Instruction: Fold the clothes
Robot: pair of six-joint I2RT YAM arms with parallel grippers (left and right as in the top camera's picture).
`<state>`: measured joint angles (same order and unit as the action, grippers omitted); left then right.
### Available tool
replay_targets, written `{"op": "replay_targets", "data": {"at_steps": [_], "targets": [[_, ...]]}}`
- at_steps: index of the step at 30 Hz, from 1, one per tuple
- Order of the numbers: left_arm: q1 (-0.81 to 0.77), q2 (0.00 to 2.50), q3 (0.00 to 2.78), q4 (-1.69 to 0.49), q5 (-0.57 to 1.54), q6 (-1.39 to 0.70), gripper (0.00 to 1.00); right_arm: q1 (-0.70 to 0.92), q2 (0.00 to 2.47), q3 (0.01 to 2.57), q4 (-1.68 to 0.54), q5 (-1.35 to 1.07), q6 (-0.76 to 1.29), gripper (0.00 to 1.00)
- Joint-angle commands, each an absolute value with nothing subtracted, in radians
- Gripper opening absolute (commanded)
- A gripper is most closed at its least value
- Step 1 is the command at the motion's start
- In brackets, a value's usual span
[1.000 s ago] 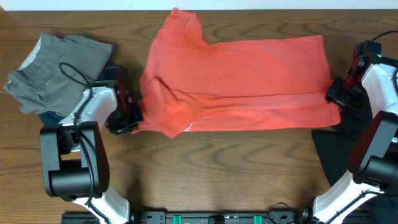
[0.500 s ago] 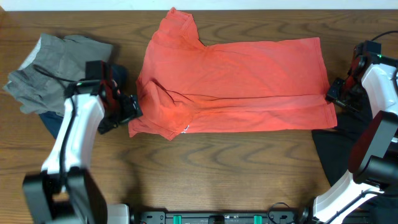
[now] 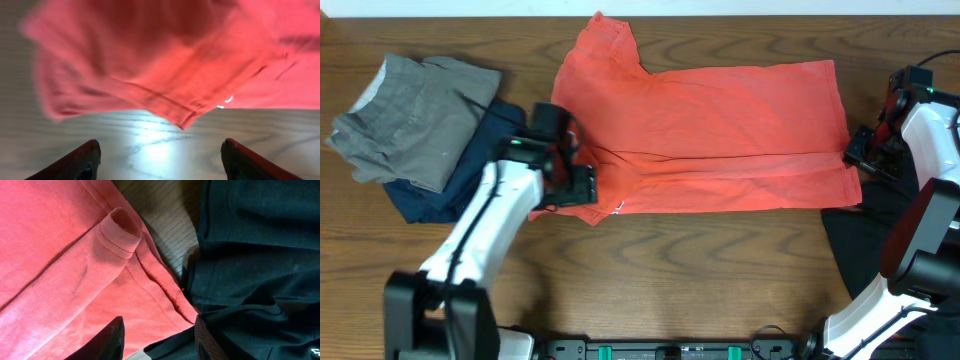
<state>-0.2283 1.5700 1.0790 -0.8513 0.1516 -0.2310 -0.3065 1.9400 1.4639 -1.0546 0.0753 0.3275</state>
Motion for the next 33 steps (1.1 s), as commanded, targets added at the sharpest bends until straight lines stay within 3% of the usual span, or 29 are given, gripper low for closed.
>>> {"op": "replay_targets", "data": {"at_steps": [1,10,33], "targets": [[-0.248,1.631,1.047,-0.841,0.146,-0.229,0.78,-0.307,1.919,1.458,-1.059,0.081,0.313,0.44],[-0.249,1.768,1.047,-0.801,0.307,-0.233,0.76,-0.307,1.919,1.458,-1.063,0.081,0.313,0.44],[-0.283,1.792,1.023,-0.773,0.321,-0.238,0.63,-0.307,1.919,1.458,-1.063,0.081,0.313,0.41]]}}
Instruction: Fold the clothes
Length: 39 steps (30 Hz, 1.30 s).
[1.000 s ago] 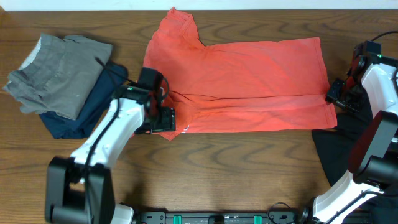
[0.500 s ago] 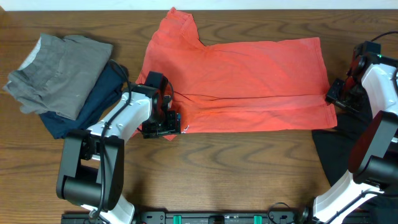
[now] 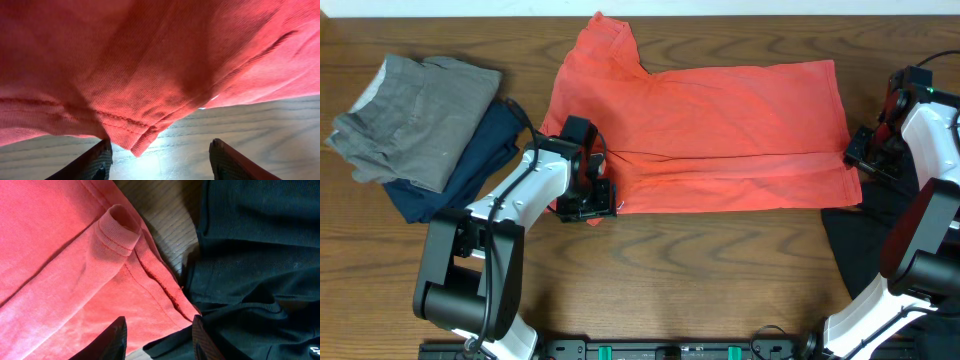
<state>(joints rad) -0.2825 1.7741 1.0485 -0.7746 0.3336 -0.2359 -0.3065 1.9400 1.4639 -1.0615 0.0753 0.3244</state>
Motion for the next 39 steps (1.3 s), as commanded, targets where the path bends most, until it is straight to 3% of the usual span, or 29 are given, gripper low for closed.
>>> {"op": "replay_targets", "data": {"at_steps": [1,3,6,10,12,25,33,38,39], "targets": [[-0.283,1.792,1.016,-0.767,0.321,-0.239,0.63,-0.307,1.919,1.458,-1.063,0.081,0.313,0.41],[-0.283,1.793,1.001,-0.754,0.322,-0.242,0.63,-0.307,1.919,1.458,-1.063,0.081,0.313,0.41],[-0.283,1.793,0.988,-0.749,0.322,-0.245,0.52,-0.307,1.919,1.458,-1.063,0.081,0.313,0.41],[-0.283,1.787,0.989,-0.746,0.326,-0.245,0.27,-0.307,1.919,1.458,-1.063,0.081,0.313,0.40],[-0.283,1.787,0.993,-0.746,0.326,-0.245,0.06,-0.307,1.919,1.458,-1.063,0.081,0.313,0.40],[-0.281,1.669,1.085,-0.725,0.326,-0.234,0.06,-0.307,1.919,1.458,-1.063,0.082,0.313,0.40],[-0.281,1.541,1.113,-0.467,0.332,-0.393,0.06,-0.307,1.919,1.458,-1.056,0.081,0.313,0.40],[-0.281,1.570,1.113,-0.577,0.327,-0.398,0.07,-0.307,1.919,1.458,-1.056,0.082,0.313,0.40],[-0.281,1.576,1.112,-0.635,0.318,-0.397,0.15,-0.307,1.919,1.458,-1.056,0.083,0.313,0.40]]}}
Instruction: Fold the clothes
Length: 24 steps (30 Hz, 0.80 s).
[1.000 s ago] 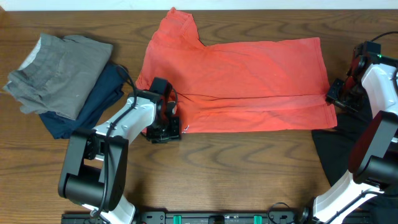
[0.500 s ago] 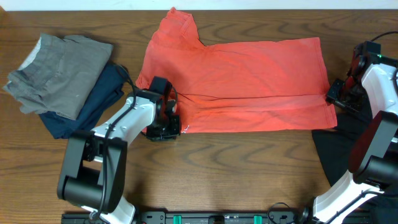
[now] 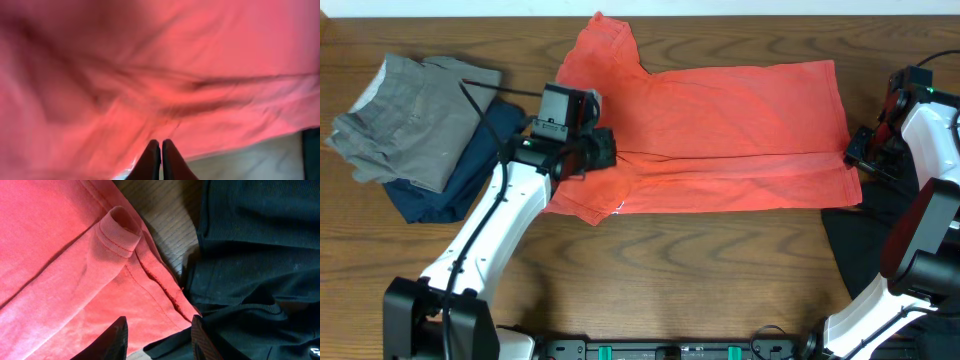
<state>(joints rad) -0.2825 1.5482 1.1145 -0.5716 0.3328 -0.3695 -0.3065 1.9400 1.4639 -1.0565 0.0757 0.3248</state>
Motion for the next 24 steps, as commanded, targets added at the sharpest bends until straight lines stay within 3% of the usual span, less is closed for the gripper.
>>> {"op": "replay_targets", "data": {"at_steps": [1,3,5,12,20,24], "targets": [[-0.281,1.583,1.108,-0.690,0.301,-0.392,0.31,-0.307,1.919,1.458,-1.055,0.082,0.313,0.40],[-0.281,1.596,1.093,-0.768,0.267,-0.368,0.49,-0.308,1.919,1.458,-1.051,0.082,0.313,0.40],[-0.281,1.609,1.069,-0.815,0.233,-0.352,0.58,-0.307,1.919,1.458,-1.047,0.082,0.313,0.40],[-0.281,1.666,1.010,-0.768,0.223,-0.353,0.66,-0.307,1.919,1.458,-1.058,0.081,0.313,0.40],[-0.310,1.796,0.999,-0.723,0.231,-0.356,0.63,-0.307,1.919,1.458,-1.067,0.082,0.313,0.39],[-0.322,1.803,0.999,-0.711,0.232,-0.357,0.34,-0.307,1.919,1.458,-1.067,0.082,0.313,0.39]]}}
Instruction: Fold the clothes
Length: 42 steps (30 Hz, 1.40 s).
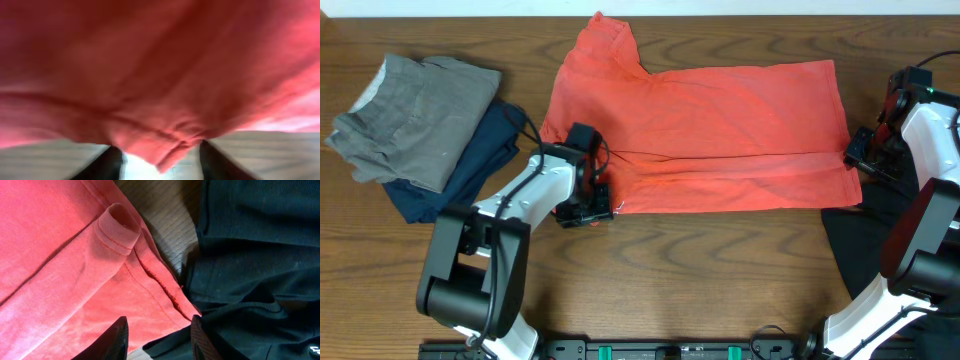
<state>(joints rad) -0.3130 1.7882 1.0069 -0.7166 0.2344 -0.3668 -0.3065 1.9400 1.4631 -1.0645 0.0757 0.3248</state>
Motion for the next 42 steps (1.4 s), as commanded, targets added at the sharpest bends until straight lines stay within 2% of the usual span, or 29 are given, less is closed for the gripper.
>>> {"op": "replay_targets", "data": {"at_steps": [1,3,4,13,20,21,22,23,29,38,42], "targets": [[-0.322,1.803,0.999,-0.708,0.232,-0.357,0.27,-0.307,1.919,1.458,-1.067,0.082,0.313,0.39],[-0.322,1.803,0.999,-0.709,0.232,-0.357,0.09,-0.307,1.919,1.458,-1.067,0.081,0.313,0.39],[-0.322,1.801,0.999,-0.709,0.236,-0.357,0.06,-0.307,1.919,1.458,-1.067,0.081,0.313,0.39],[-0.321,1.682,1.069,-0.728,0.333,-0.334,0.06,-0.307,1.919,1.458,-1.066,0.082,0.313,0.39],[-0.321,1.583,1.097,-0.440,0.332,-0.381,0.07,-0.307,1.919,1.458,-1.065,0.082,0.313,0.39],[-0.321,1.590,1.097,-0.430,0.332,-0.389,0.23,-0.307,1.919,1.458,-1.066,0.082,0.313,0.39],[-0.321,1.597,1.097,-0.429,0.332,-0.396,0.51,-0.307,1.919,1.458,-1.067,0.082,0.313,0.39],[-0.321,1.610,1.097,-0.440,0.332,-0.395,0.72,-0.307,1.919,1.458,-1.068,0.082,0.313,0.39],[-0.321,1.641,1.097,-0.531,0.332,-0.394,0.80,-0.307,1.919,1.458,-1.065,0.082,0.313,0.39],[-0.293,1.629,1.097,-0.570,0.233,-0.360,0.77,-0.308,1.919,1.458,-1.083,0.082,0.309,0.39],[-0.260,1.629,1.097,-0.635,0.191,-0.360,0.77,-0.313,1.919,1.458,-1.116,0.126,0.343,0.31]]}}
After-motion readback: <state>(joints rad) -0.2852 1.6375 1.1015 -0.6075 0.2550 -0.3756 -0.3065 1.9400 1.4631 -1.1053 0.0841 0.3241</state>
